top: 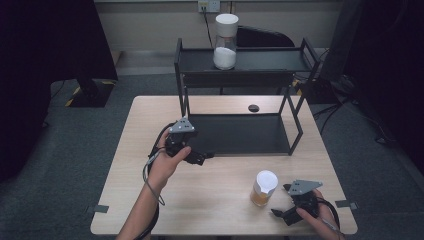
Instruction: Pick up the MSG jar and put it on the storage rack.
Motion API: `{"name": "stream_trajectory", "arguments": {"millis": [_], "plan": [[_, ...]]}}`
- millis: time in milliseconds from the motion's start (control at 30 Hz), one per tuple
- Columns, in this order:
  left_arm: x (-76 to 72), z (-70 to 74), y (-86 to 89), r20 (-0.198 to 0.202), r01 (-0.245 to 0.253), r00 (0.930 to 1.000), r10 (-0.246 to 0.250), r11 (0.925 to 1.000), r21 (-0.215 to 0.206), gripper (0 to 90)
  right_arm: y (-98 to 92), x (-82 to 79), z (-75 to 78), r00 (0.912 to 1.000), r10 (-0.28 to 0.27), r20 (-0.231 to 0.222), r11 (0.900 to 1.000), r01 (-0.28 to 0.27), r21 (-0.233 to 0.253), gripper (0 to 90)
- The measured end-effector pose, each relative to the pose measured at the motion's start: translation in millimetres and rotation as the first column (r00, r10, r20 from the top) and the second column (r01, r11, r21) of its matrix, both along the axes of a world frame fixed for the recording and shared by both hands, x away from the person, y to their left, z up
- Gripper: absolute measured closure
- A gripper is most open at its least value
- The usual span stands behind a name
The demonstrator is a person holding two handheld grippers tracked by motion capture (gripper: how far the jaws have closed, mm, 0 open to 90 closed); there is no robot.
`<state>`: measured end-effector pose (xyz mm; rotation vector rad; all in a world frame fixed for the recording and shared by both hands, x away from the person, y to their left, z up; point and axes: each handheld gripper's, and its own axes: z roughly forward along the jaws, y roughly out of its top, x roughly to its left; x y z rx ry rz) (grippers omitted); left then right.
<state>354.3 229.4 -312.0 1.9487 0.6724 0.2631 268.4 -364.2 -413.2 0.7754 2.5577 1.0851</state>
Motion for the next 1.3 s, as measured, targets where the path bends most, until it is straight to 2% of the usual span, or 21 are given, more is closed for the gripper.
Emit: {"name": "stream_trajectory", "arguments": {"millis": [567, 767, 900, 1033, 1133, 1267, 1300], "plan": [[-26.9, -35.9, 28.1, -0.028, -0.054, 0.9981, 0.054, 0.9985, 0.009, 1.2, 0.0, 0.0, 0.0, 1.0, 0.0, 0.0, 1.0, 0.0, 0.0, 0.0], [-36.0, -50.6, 36.0, -0.046, -0.081, 0.9956, 0.082, 0.9966, 0.013, 1.2, 0.1, -0.1, 0.1, 1.0, -0.001, 0.0, 1.0, 0.001, 0.0, 0.0], [-41.1, -60.0, 40.1, -0.055, -0.089, 0.9943, 0.091, 0.9956, 0.029, 1.2, 0.1, -0.1, 0.0, 1.0, -0.001, 0.0, 1.0, 0.001, 0.0, 0.0], [-47.0, -66.3, 40.7, -0.055, -0.104, 0.9927, 0.108, 0.9924, 0.066, 1.2, 0.1, -0.1, 0.1, 1.0, -0.001, 0.0, 1.0, 0.001, 0.0, 0.0], [-51.7, -71.0, 41.6, -0.056, -0.121, 0.9905, 0.126, 0.9888, 0.087, 1.3, 0.0, 0.0, 0.0, 1.0, 0.0, 0.0, 1.0, 0.0, 0.0, 0.0], [-59.0, -76.1, 38.5, -0.038, -0.142, 0.9881, 0.149, 0.9789, 0.146, 1.4, 0.1, -0.1, 0.0, 1.0, -0.001, 0.0, 1.0, 0.001, 0.0, 0.0], [-60.4, -78.6, 39.4, -0.039, -0.148, 0.9871, 0.155, 0.9783, 0.146, 1.5, 0.0, 0.0, 0.0, 1.0, 0.0, 0.0, 1.0, 0.0, 0.0, 0.0]]}}
